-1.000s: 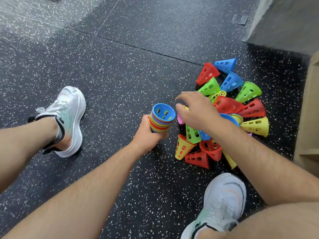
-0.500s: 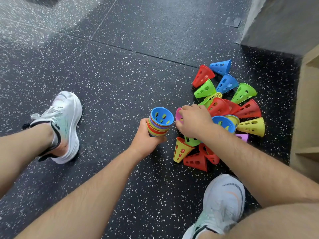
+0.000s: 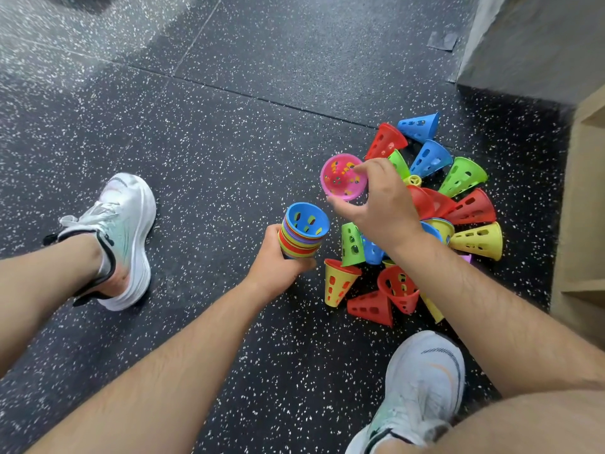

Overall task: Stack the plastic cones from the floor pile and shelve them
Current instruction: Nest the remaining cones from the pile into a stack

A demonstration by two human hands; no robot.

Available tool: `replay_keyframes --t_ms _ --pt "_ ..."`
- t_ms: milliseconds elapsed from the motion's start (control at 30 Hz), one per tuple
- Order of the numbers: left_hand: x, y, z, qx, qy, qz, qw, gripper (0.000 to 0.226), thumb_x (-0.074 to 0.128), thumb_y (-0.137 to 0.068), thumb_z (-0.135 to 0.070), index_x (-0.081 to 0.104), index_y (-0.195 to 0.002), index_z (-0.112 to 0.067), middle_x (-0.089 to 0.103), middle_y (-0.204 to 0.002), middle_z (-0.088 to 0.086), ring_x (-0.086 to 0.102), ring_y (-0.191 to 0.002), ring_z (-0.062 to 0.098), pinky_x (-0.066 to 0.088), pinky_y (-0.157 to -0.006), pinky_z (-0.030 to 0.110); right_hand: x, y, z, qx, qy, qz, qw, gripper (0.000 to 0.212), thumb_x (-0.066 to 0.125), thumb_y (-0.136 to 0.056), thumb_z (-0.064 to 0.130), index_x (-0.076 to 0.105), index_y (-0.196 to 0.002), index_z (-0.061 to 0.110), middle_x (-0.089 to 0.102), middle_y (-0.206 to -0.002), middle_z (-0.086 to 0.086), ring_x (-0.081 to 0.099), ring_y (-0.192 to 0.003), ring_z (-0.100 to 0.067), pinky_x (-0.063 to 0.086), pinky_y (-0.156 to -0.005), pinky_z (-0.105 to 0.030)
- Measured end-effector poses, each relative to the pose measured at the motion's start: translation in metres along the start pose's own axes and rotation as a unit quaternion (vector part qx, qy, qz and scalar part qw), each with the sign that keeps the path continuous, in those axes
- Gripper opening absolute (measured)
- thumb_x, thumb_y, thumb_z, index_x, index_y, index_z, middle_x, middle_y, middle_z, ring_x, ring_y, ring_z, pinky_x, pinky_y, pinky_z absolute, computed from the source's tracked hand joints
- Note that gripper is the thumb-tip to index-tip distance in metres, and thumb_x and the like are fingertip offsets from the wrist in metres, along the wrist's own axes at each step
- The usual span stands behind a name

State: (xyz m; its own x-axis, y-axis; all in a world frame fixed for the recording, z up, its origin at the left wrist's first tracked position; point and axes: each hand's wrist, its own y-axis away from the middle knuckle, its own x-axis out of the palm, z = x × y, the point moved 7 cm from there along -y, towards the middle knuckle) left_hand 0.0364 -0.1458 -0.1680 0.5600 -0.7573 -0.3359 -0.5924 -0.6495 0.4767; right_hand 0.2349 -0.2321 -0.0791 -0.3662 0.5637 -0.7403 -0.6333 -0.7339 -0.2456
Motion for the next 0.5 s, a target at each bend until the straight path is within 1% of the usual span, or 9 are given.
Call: replay_keyframes --t_ms 67,100,167,233,300,367,400,433,500 --pt "0.001 0.0 0.0 0.001 -0.005 0.002 1.0 0.063 0.084 -0.078 -0.002 0.042 -0.122 -0.018 0.064 -0.101 -0.003 0.062 -0.083 0.003 0.051 -0.073 0.017 -0.011 0.002 0.003 0.024 -0.04 -0.021 0.999 0.064 0.082 -0.074 0.045 0.058 -0.117 0.005 0.059 -0.101 -0.003 0.053 -0.091 -0.014 0.041 -0.082 -0.018" --pt "0.001 0.0 0.0 0.002 -0.008 0.002 1.0 0.063 0.085 -0.078 -0.003 0.042 -0.121 -0.018 0.064 -0.1 -0.004 0.062 -0.083 0.003 0.05 -0.073 0.018 -0.014 0.003 0.004 0.048 -0.069 -0.019 0.996 0.067 0.081 -0.073 0.048 0.055 -0.121 0.009 0.059 -0.1 0.0 0.054 -0.089 -0.012 0.042 -0.082 -0.019" --pt "0.002 0.0 -0.001 0.003 -0.016 0.003 1.0 0.063 0.085 -0.078 -0.004 0.042 -0.121 -0.019 0.064 -0.099 -0.004 0.061 -0.084 0.003 0.049 -0.073 0.016 -0.015 0.005 0.007 0.071 -0.109 0.003 0.992 0.068 0.074 -0.073 0.054 0.054 -0.125 0.015 0.06 -0.1 0.004 0.058 -0.092 -0.014 0.048 -0.085 -0.027" --pt "0.002 0.001 -0.003 0.003 -0.022 0.002 1.0 0.062 0.084 -0.078 -0.003 0.043 -0.123 -0.016 0.063 -0.099 -0.005 0.06 -0.083 0.002 0.045 -0.067 0.008 -0.01 0.009 0.015 0.046 -0.104 0.045 0.992 0.061 0.064 -0.075 0.058 0.061 -0.12 0.016 0.063 -0.099 0.001 0.058 -0.094 -0.017 0.048 -0.087 -0.033" --pt "0.003 0.002 -0.004 0.006 -0.023 0.0 1.0 0.062 0.083 -0.078 -0.001 0.042 -0.124 -0.014 0.062 -0.099 -0.004 0.059 -0.084 0.003 0.044 -0.064 0.006 0.001 0.017 0.022 0.018 -0.086 0.103 0.991 0.062 0.058 -0.076 0.061 0.065 -0.118 0.015 0.065 -0.101 -0.001 0.057 -0.098 -0.018 0.045 -0.091 -0.033" --pt "0.003 0.003 -0.004 0.008 -0.02 0.003 1.0 0.063 0.082 -0.079 0.002 0.042 -0.124 -0.013 0.062 -0.101 -0.002 0.06 -0.084 0.003 0.046 -0.065 0.007 0.02 0.028 0.025 0.001 -0.059 0.179 0.982 0.06 0.061 -0.081 0.058 0.066 -0.123 0.015 0.066 -0.111 -0.003 0.055 -0.109 -0.023 0.042 -0.099 -0.035" --pt "0.003 0.004 -0.003 0.009 -0.019 0.005 1.0 0.063 0.081 -0.079 0.003 0.042 -0.125 -0.013 0.063 -0.103 -0.001 0.06 -0.084 0.004 0.047 -0.066 0.008 0.029 0.035 0.024 0.005 -0.047 0.218 0.975 0.06 0.064 -0.083 0.054 0.063 -0.129 0.016 0.064 -0.121 -0.003 0.051 -0.118 -0.023 0.039 -0.105 -0.037" --pt "0.003 0.004 -0.003 0.009 -0.019 0.005 1.0 0.063 0.081 -0.079 0.003 0.042 -0.125 -0.013 0.063 -0.105 0.0 0.061 -0.085 0.005 0.048 -0.067 0.008 0.036 0.04 0.022 0.013 -0.037 0.243 0.969 0.063 0.065 -0.085 0.054 0.058 -0.136 0.018 0.06 -0.132 0.0 0.046 -0.127 -0.022 0.035 -0.11 -0.038" --pt "0.003 0.004 -0.003 0.011 -0.017 0.004 1.0 0.063 0.081 -0.078 0.004 0.042 -0.125 -0.014 0.064 -0.107 0.003 0.061 -0.087 0.007 0.049 -0.069 0.01 0.04 0.042 0.019 0.016 -0.018 0.256 0.967 0.074 0.057 -0.082 0.064 0.051 -0.144 0.025 0.05 -0.146 0.008 0.037 -0.136 -0.018 0.029 -0.117 -0.04"
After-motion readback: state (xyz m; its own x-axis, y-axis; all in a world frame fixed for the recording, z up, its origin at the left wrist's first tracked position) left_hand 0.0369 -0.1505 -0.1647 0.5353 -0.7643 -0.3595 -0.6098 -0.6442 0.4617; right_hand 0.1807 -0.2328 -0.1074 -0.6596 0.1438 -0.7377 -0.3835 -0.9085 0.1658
